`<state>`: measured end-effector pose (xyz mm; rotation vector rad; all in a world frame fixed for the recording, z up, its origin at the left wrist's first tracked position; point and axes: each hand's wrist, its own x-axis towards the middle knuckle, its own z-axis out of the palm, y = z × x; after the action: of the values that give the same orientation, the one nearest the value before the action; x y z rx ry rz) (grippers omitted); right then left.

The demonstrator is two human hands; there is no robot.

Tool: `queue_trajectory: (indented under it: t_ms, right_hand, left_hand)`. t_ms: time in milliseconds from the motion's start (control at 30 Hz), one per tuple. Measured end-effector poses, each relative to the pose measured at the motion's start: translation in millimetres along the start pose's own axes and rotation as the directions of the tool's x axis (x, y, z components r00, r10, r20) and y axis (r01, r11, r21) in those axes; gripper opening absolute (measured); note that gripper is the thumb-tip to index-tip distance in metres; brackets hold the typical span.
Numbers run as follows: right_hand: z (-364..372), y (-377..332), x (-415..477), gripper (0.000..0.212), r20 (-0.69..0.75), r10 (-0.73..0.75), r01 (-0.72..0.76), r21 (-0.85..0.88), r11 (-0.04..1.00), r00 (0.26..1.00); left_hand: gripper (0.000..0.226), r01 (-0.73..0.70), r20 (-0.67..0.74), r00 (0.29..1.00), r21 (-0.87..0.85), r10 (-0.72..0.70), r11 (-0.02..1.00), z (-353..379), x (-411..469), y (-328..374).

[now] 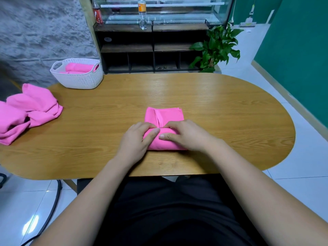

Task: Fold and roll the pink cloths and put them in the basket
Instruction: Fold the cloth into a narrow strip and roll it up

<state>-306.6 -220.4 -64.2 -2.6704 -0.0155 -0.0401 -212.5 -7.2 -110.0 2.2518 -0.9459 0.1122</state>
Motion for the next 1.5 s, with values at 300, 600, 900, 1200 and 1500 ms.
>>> queue_trajectory:
  t_ms: [300, 600, 900, 1200, 1500]
  right_hand:
    - [34, -12, -14, 0.06, -0.316, -0.191, 0.08, -0.333, 0.94, 0.929]
    - [23, -5, 16, 0.063, -0.211, -0.023, -0.016, -0.179, 0.984, 0.977]
    - [23, -7, 26, 0.052, -0.197, -0.05, -0.005, -0.266, 0.964, 0.979]
    - [46, -15, 9, 0.036, -0.421, -0.132, -0.06, -0.413, 0.909, 0.897]
    - [48, -12, 10, 0.037, -0.44, -0.155, -0.042, -0.407, 0.913, 0.885]
  left_hand:
    - [0.048, 0.248, 0.027, 0.967, 0.116, -0.253, 0.962, -13, 8, 9]
    - [0.05, 0.068, -0.1, 0.994, 0.209, -0.048, 0.976, -1, -4, 3]
    - [0.046, 0.134, -0.143, 0.984, 0.197, -0.107, 0.971, -1, 0, 8]
    - [0.05, 0.258, 0.124, 0.958, 0.026, -0.259, 0.966, -14, 12, 6]
    - [0.029, 0.076, 0.455, 0.888, 0.005, -0.07, 0.997, -32, 62, -3]
